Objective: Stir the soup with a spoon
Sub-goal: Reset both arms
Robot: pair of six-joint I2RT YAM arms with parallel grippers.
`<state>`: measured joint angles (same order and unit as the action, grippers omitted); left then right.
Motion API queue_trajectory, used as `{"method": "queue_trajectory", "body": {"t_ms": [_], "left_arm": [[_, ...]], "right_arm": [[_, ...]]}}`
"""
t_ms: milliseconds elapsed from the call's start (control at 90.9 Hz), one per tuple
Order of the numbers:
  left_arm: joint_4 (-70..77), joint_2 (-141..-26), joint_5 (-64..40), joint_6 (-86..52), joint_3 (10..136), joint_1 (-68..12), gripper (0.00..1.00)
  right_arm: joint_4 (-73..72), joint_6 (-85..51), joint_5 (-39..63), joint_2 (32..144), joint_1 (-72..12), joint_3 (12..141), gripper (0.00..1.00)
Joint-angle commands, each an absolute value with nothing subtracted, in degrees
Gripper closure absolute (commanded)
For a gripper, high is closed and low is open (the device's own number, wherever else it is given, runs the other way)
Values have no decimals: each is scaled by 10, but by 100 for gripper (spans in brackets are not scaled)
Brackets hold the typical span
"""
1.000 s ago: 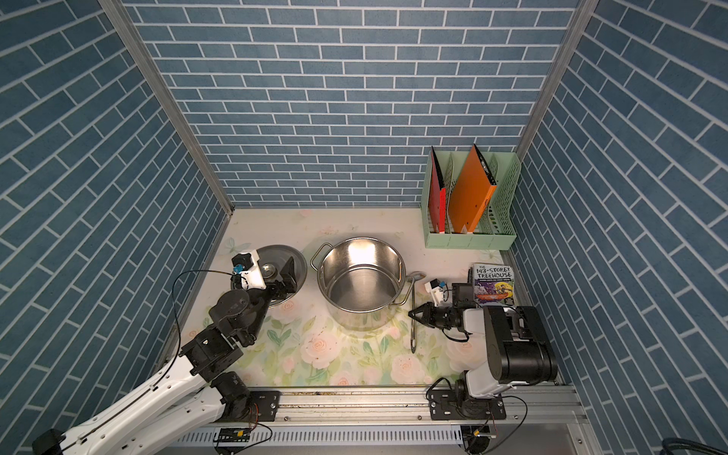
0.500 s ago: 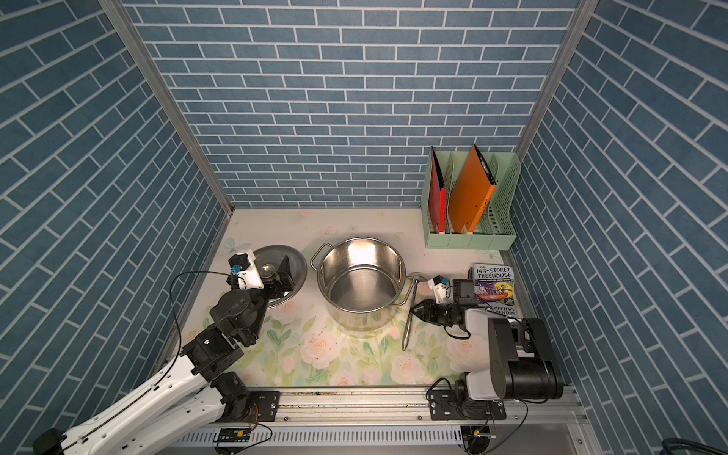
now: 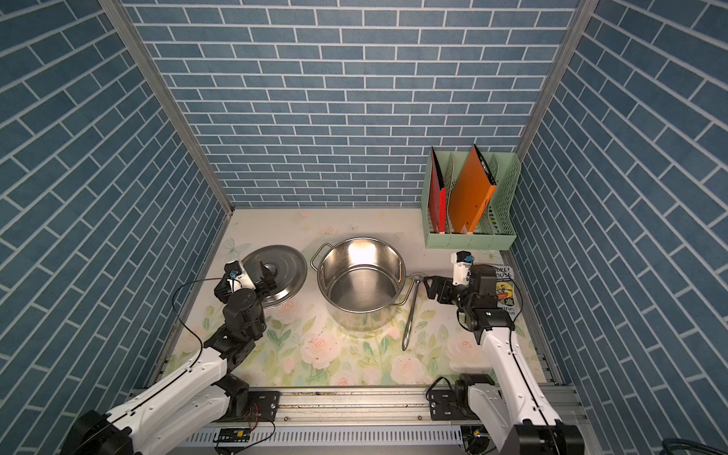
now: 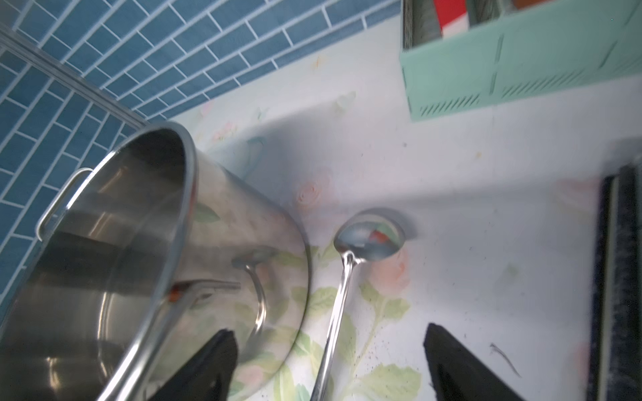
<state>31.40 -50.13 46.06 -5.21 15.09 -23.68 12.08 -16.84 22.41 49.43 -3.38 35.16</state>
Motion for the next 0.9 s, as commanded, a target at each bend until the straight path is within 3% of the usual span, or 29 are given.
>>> {"method": "queue_trajectory", "body": {"t_ms": [0,121,363,781,891], "left_arm": [[412,-530,434,-20,126,-192,0],[454,-559,369,-24,105,-143,0],[565,-617,261,-46,60,-95,0],[707,-742,151,-14,70,-57,0],[850,-802,148,-10,25,-51,0]], "right_arm": [[110,-140,128,474,-34,382,0],[-40,-106,73,474,-34,336,0],[-544,6,-1,501,-34,69,0],[-822,49,-5,693,-45,-9,0],[-858,55,-10,762,-50,5,0]]}}
